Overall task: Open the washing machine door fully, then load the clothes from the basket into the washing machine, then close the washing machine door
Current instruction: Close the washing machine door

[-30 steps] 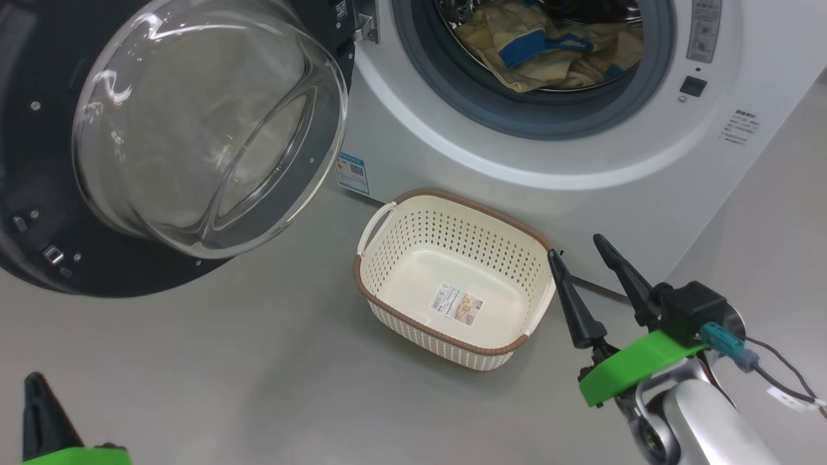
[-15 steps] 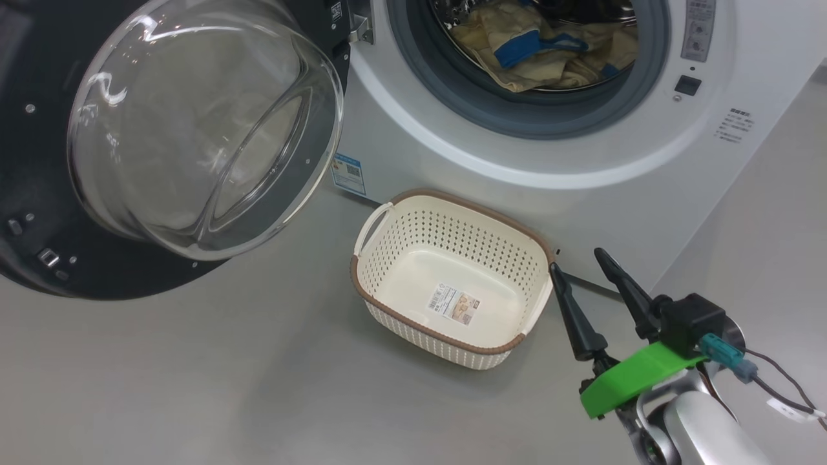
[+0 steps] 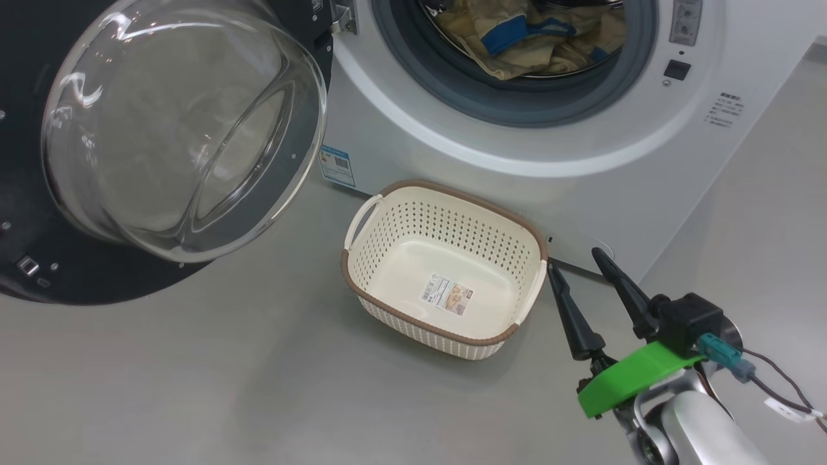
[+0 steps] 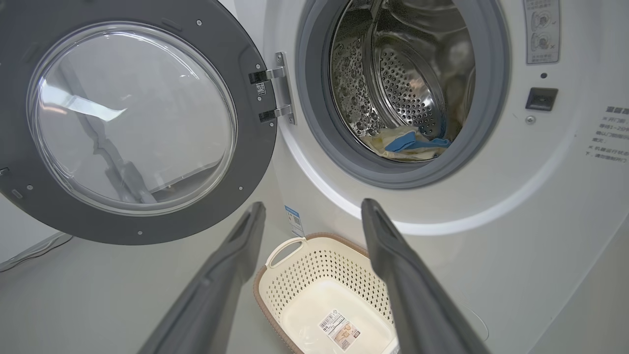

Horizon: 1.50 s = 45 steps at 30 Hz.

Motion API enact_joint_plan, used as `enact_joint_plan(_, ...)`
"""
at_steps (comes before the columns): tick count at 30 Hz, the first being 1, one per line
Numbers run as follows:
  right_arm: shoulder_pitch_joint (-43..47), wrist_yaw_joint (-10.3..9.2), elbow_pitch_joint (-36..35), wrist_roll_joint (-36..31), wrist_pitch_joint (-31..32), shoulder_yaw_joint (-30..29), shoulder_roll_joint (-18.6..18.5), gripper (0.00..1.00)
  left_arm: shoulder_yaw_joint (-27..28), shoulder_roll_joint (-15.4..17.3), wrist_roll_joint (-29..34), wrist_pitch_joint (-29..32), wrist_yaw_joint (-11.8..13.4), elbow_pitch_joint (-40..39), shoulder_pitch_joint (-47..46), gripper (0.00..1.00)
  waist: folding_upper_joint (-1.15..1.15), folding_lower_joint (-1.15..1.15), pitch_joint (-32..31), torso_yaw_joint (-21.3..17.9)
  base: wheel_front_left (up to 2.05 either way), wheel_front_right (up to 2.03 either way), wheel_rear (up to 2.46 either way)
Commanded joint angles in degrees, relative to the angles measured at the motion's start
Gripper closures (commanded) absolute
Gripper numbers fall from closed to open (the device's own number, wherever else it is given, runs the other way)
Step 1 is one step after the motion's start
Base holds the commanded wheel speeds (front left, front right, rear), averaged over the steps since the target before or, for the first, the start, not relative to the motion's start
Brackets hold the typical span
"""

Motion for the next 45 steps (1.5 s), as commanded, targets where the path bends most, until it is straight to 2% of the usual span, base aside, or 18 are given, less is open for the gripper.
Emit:
enact_joint_plan(1, -2.08, 0.26, -1.68, -0.09, -0.37, 1.03, -0.01, 0.0, 1.91, 4.25, -1.03, 1.0, 0.09, -1.23, -2.4, 1.0, 0.0, 0.0, 0.25, -0.23, 0.0, 0.0, 0.0)
enact_joint_plan(6, -2.68, 0.26, -1.6, -0.11, -0.37, 1.37, -0.33, 0.0, 3.25, 9.29, -5.4, 5.77, 0.74, 2.77, -7.51, 1.0, 0.0, 0.0, 1.05, -1.12, 0.0, 0.0, 0.0)
enact_joint_plan(12, -3.83, 0.26, -1.34, -0.05, -0.37, 2.16, -0.86, 0.0, 2.57, 15.0, -7.7, 10.68, 1.83, 7.33, -12.82, 1.0, 0.0, 0.0, 2.21, -2.85, 0.0, 0.0, 0.0)
enact_joint_plan(15, -4.31, 0.26, -1.3, -0.09, -0.37, 2.35, -0.99, 0.0, 1.84, 16.57, -9.04, 14.02, 3.04, 8.2, -15.17, 1.0, 0.0, 0.0, 2.76, -4.03, 0.0, 0.0, 0.0)
enact_joint_plan(20, -4.5, 0.26, -1.24, -0.21, -0.37, 2.55, -1.18, 0.0, 2.84, 17.61, -12.59, 18.95, 6.5, 6.9, -18.2, 1.0, 0.0, 0.0, 3.79, -5.86, 0.0, 0.0, 0.0)
enact_joint_plan(24, -4.65, 0.26, -1.15, -0.26, -0.37, 2.66, -1.51, 0.0, 3.2, 16.96, -13.95, 21.64, 9.57, 3.43, -18.37, 1.0, 0.0, 0.0, 4.45, -6.96, 0.0, 0.0, 0.0)
enact_joint_plan(25, -4.65, 0.26, -1.15, -0.26, -0.37, 2.66, -1.51, 0.0, 3.2, 16.96, -13.95, 21.64, 9.57, 3.43, -18.37, 1.0, 0.0, 0.0, 4.45, -6.96, 0.0, 0.0, 0.0)
enact_joint_plan(35, -4.92, 0.26, -1.16, -0.3, -0.37, 2.93, -2.71, 0.0, 6.67, 11.55, -21.76, 29.44, 16.86, -5.76, -18.74, 1.0, 0.0, 0.0, 5.1, -8.2, 0.0, 0.0, 0.0)
enact_joint_plan(40, -4.91, 0.26, -1.04, -0.29, -0.37, 3.35, -3.42, 0.0, 7.31, 10.27, -22.61, 30.6, 18.09, -7.34, -17.63, 1.0, 0.0, 0.0, 5.21, -8.67, 0.0, 0.0, 0.0)
enact_joint_plan(45, -4.81, 0.26, -0.98, -0.33, -0.37, 3.78, -4.24, 0.0, 7.56, 9.7, -24.62, 32.64, 17.44, -6.63, -18.07, 1.0, 0.0, 0.0, 5.43, -9.1, 0.0, 0.0, 0.0)
